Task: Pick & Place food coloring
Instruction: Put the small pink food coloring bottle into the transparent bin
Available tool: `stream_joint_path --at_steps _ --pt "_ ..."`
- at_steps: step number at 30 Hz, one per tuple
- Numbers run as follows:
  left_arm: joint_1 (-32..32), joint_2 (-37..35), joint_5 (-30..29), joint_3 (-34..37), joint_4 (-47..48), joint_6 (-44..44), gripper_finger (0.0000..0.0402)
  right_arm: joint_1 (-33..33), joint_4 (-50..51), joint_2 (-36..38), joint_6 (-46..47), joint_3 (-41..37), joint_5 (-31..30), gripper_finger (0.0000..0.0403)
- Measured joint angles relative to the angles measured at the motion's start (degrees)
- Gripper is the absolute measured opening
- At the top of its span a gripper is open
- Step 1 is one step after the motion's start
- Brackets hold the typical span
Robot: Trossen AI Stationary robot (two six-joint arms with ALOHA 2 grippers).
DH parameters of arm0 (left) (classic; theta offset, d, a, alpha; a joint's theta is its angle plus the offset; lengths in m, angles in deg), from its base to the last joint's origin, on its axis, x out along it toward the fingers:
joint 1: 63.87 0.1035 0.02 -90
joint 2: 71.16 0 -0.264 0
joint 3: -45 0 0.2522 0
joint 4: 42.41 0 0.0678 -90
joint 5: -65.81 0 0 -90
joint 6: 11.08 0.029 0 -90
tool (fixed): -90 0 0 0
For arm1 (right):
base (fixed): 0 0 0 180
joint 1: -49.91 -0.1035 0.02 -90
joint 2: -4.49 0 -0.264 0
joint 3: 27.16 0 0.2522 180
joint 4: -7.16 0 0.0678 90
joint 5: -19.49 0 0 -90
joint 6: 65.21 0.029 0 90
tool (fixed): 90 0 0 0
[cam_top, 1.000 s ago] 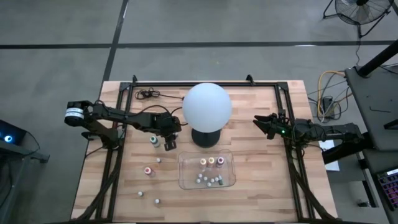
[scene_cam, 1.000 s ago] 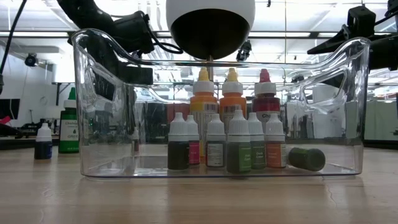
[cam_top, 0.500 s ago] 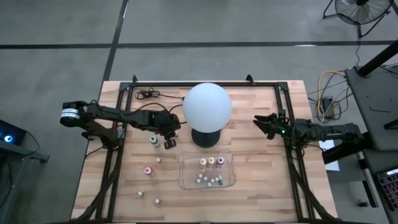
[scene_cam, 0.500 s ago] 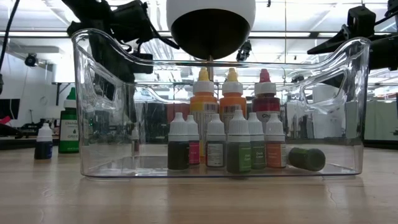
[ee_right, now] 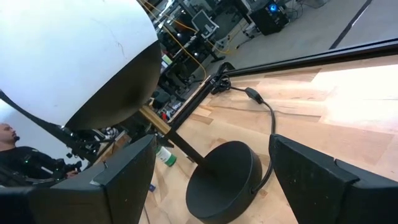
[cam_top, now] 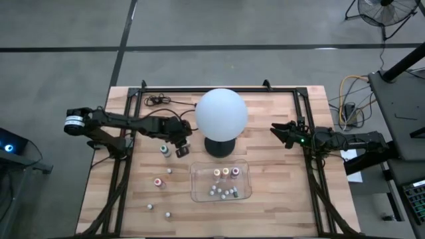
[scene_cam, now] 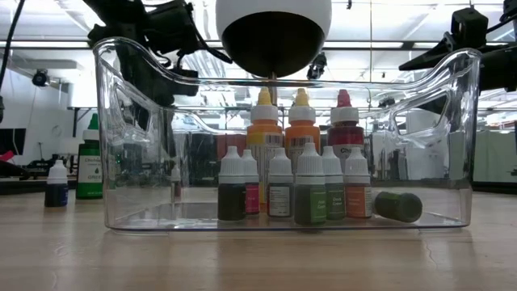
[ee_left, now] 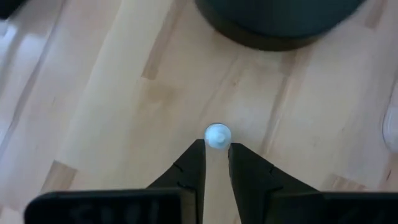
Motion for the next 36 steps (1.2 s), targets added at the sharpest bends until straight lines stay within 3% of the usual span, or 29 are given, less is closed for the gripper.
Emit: stream_joint_path --at_steps 5,12,17,23,36 --pt "0.3 0.0 0.0 -0.3 1.2 -3.2 0.0053 0.0 0.0 0.0 0.0 0.0 0.0 0.0302" --pt "0.3 0.0 -0.1 0.0 0.5 -11.0 0.0121 0.0 0.0 0.0 0.0 0.0 0.0 0.0302" --pt "0.3 1.3 -5.8 0.4 0.4 -13.4 0.0156 0.0 0.0 0.0 0.0 0.0 0.0 0.0302" --pt "-0.9 2.3 -1.5 0.4 -1.3 -16.2 0.0162 0.0 0.0 0.0 0.0 0.0 0.0 0.0302" --pt "-2.7 7.0 -2.3 1.8 -7.3 -18.3 0.0162 0.0 0.0 0.0 0.0 0.0 0.0 0.0302"
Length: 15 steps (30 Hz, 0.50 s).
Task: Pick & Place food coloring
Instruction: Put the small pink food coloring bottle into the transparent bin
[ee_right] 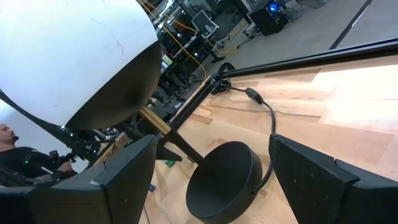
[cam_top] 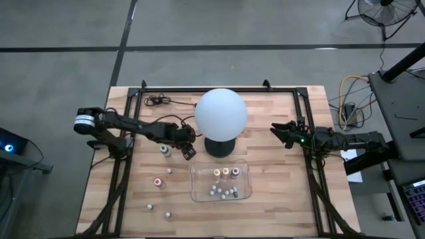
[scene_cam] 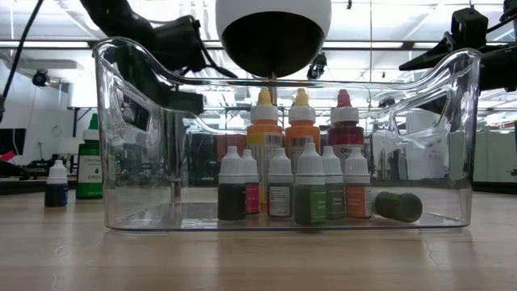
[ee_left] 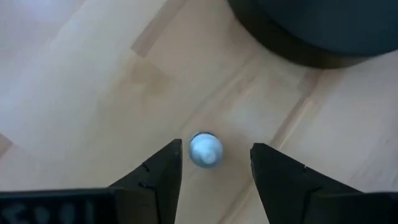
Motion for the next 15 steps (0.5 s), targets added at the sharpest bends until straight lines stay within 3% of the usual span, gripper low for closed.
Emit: stream_joint_path --at_steps 8,15 --pt "-0.1 0.6 -1.6 -0.1 -0.7 0.9 0.0157 0.0 0.0 0.0 0.0 0.0 0.0 0.0302" --pt "-0.1 0.6 -2.5 -0.3 -0.7 0.5 0.0112 0.0 0.0 0.0 0.0 0.0 0.0 0.0302"
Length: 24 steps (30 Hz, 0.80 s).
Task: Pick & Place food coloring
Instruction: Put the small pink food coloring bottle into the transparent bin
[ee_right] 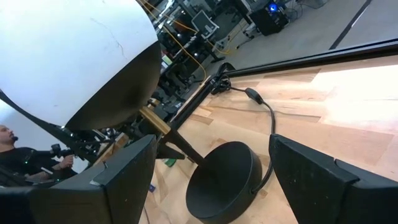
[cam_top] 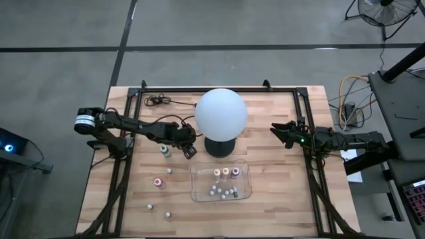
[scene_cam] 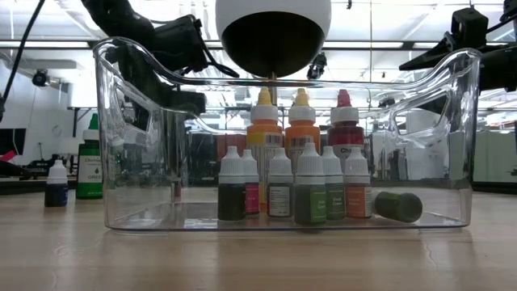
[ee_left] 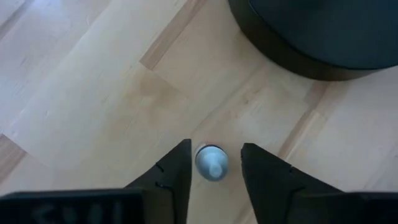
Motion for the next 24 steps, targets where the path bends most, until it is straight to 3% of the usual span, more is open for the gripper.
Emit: stream_joint_path --at_steps 7,16,24 --pt "0.0 -0.1 0.0 0.1 1.4 -0.1 0.0058 0.0 0.0 0.0 0.0 0.0 0.0 0.0302" --pt "0.0 -0.1 0.7 -0.4 3.0 -0.1 0.0052 0.0 0.0 0.0 0.0 0.0 0.0 0.0302" --pt "-1.0 -4.2 1.0 -8.8 16.4 -0.1 0.004 0.0 0.0 0.0 0.0 0.0 0.0 0.0302"
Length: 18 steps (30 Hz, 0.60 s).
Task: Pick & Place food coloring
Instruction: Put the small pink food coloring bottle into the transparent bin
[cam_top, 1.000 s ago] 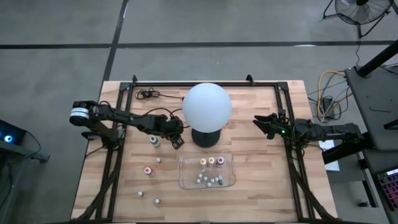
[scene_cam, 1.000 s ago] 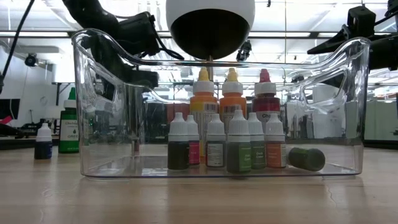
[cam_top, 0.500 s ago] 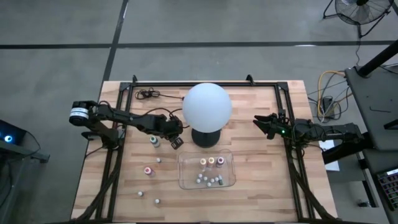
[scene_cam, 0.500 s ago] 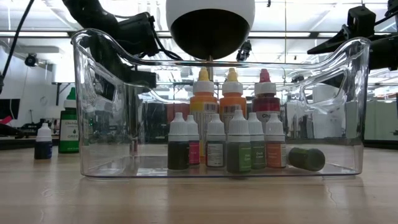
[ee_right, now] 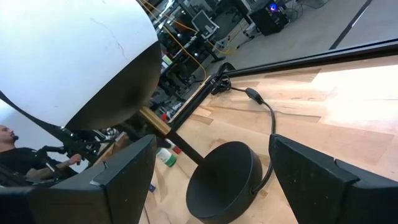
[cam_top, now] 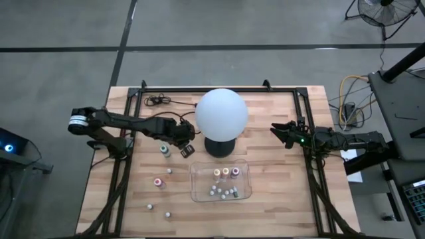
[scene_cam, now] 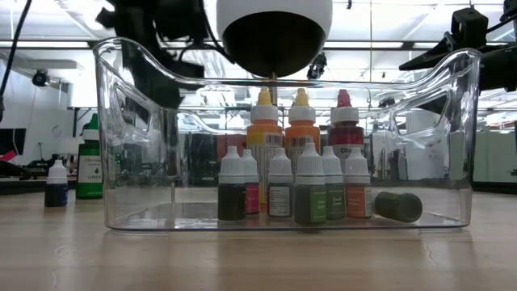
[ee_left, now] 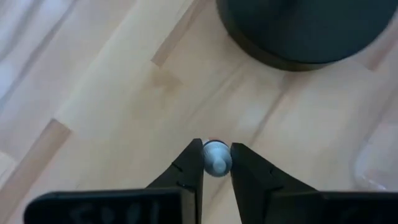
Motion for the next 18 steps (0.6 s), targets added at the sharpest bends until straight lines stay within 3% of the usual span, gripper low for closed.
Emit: stream_joint_path --at_steps 7,18 --pt "-4.4 -4.1 -0.3 -3.4 8.4 -1.7 0.0035 0.0 0.0 0.0 0.0 0.0 0.0 0.0302" --pt "-19.3 -7.7 -0.2 -6.2 12.6 -13.6 0.0033 0.0 0.0 0.0 0.0 0.0 0.0 0.0302"
